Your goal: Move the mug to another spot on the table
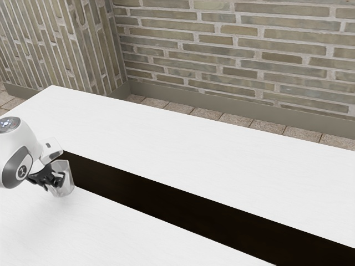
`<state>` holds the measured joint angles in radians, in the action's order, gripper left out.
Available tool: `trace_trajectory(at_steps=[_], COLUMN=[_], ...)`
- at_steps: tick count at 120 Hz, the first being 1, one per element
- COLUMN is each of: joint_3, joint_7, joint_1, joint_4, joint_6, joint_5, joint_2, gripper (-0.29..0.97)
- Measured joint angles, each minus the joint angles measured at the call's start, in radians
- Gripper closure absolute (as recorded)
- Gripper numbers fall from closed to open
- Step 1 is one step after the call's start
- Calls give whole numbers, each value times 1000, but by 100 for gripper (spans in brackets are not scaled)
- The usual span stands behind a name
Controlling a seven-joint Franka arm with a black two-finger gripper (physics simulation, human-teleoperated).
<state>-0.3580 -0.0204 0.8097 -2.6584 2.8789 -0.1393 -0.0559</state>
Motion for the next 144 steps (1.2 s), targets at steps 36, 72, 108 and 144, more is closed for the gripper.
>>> trace_trajectory(at_steps=[36,72,108,144], joint_3=[-28,-124,-250,-349], joint_7=[1,5,-4,-13], joint_1=[4,0,-1,-2], joint_4=[8,43,69,65], joint_6=[0,-2,1,65], joint_5=[-2,-5,3,38], joint_2=[-18,-48,-45,-26], gripper=[59,69,73,71])
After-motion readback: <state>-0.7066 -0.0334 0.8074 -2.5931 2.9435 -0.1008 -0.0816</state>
